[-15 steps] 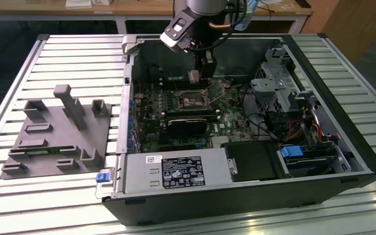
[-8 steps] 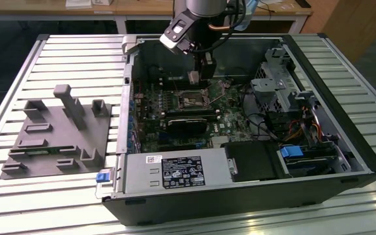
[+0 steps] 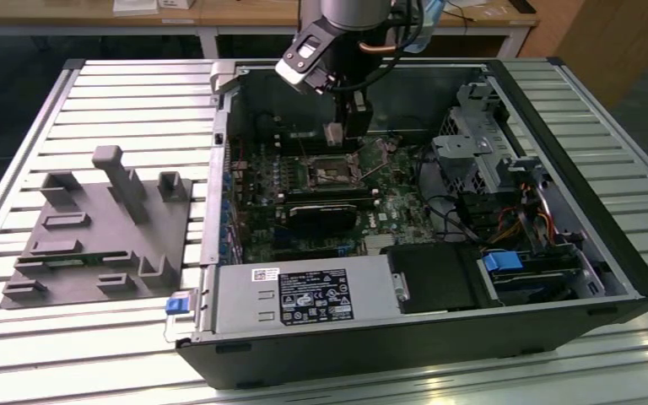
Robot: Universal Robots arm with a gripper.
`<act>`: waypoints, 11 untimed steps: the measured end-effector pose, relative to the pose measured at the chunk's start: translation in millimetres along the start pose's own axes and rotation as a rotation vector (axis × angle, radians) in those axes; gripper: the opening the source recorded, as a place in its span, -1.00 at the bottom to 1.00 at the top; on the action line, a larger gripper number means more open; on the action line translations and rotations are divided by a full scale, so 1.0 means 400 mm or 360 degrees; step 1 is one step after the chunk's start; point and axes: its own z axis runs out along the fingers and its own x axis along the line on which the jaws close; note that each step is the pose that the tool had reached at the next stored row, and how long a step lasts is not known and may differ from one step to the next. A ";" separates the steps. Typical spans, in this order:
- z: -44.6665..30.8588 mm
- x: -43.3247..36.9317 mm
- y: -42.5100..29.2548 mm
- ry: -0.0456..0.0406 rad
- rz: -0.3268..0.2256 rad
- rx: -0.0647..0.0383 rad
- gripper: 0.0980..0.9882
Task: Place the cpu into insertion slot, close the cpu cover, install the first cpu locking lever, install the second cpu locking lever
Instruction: 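Place the cpu into insertion slot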
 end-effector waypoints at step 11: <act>0.029 0.002 -0.004 -0.0001 0.0002 -0.0002 0.00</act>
